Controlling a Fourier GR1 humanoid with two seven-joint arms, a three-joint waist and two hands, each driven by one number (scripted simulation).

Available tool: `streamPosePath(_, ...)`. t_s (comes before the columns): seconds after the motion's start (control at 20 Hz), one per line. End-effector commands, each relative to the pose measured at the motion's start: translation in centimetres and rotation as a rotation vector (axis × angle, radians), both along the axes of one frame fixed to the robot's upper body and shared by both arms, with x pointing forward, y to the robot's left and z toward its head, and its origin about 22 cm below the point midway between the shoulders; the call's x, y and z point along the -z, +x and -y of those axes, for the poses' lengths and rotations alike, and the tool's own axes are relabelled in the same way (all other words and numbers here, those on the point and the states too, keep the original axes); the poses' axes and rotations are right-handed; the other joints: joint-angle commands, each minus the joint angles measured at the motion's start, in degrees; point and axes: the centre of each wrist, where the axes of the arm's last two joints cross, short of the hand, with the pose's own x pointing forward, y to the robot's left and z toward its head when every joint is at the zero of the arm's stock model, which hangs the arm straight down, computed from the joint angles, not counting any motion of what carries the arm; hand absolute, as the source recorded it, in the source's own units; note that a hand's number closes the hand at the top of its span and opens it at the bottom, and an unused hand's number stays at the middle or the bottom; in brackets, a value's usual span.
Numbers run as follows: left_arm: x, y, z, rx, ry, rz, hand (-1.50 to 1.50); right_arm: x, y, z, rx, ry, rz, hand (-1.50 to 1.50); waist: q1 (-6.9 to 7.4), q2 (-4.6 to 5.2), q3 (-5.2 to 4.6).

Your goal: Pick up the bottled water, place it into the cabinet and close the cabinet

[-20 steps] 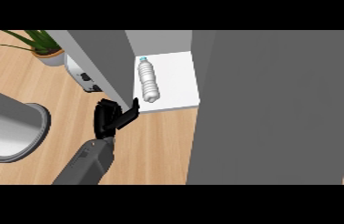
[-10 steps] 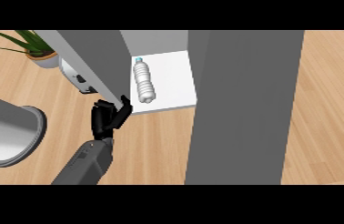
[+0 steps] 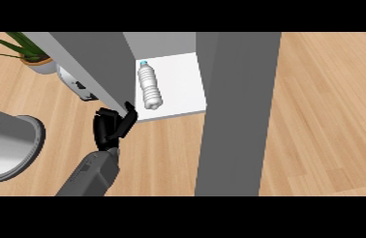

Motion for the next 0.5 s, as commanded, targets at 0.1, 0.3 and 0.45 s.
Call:
streamPosePath(0.1, -6.6, 6.3, 6.1, 0.142, -0.092, 0.094, 1.50, -0.6, 0.4, 0.3, -0.003, -0.014, 0.016, -1.50, -3.01, 1.60, -1.33)
streamPosePath(0.3, -6.1, 5.8, 5.9, 0.139, -0.084, 0.089, -1.50, -0.3, 0.3, 0.4, -0.017, 0.000, 0.017, -1.50, -4.21, 1.45, -1.27)
streamPosePath(0.45, -6.0, 5.7, 5.9, 0.128, -0.049, 0.111, -1.50, -0.4, 0.7, 0.2, -0.022, 0.014, 0.024, -1.50, -3.75, 1.60, -1.35)
